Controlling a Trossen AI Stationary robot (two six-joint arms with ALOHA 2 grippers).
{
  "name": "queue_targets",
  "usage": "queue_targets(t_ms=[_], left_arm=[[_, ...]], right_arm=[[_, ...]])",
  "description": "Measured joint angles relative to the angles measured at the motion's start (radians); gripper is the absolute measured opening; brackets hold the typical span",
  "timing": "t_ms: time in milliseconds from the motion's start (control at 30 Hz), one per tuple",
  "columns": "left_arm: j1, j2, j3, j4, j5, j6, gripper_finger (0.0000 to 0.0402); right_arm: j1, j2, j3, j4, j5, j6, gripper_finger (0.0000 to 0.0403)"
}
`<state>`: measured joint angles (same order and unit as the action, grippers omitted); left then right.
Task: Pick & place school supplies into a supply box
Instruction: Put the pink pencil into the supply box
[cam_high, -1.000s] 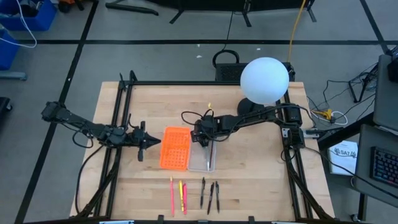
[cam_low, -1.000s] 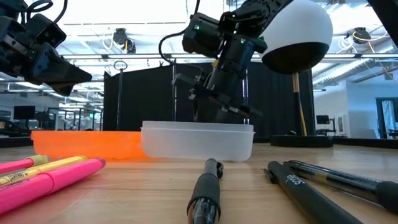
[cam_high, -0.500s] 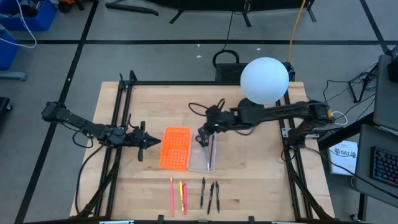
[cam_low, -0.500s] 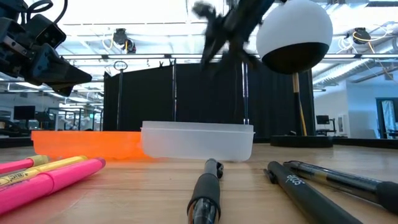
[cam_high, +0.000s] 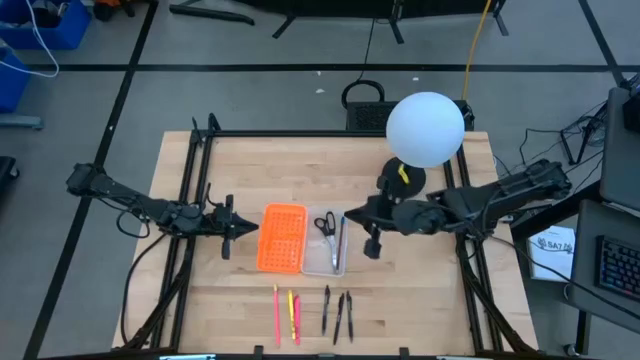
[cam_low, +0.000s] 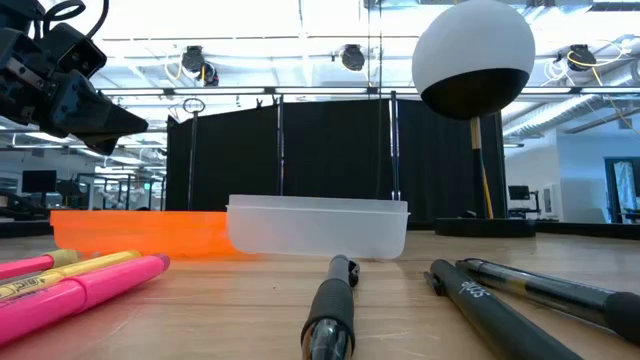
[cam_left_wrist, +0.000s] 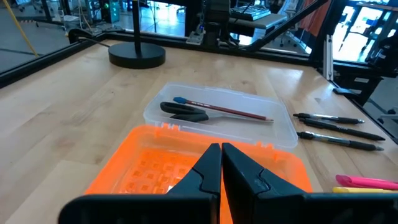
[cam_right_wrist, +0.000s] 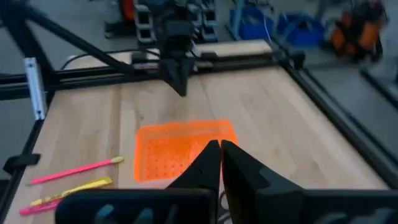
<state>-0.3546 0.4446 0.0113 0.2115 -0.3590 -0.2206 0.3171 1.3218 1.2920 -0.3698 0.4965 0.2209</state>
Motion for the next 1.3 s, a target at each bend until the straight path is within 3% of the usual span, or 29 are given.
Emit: queue_targets(t_ms=[100,233,500,900,1300], left_arm=[[0.0,0.0,0.0,0.0,-0.009,-0.018,0.0021],[0.0,0.0,0.0,0.002,-0.043,-0.023,0.0021],[0.0,0.0,0.0,0.01,-0.087,-0.072,0.0021],[0.0,0.0,0.0,-0.021,-0.088,-0.155,0.0021],[0.0,0.0,0.0,-0.028,-0.12,-0.152,0.0021]], right_arm=[[0.006,-0.059,-0.095,0.07,-0.028,-0.077,0.0002],[-0.027,-0.148,-0.254,0.179,-0.186,-0.125,0.0001],[-0.049,-0.332,-0.615,0.558,-0.343,-0.187,0.0],[-0.075,-0.417,-1.031,1.114,-0.338,-0.239,0.0],[-0.076,-0.416,-1.215,1.289,-0.338,-0.236,0.0]])
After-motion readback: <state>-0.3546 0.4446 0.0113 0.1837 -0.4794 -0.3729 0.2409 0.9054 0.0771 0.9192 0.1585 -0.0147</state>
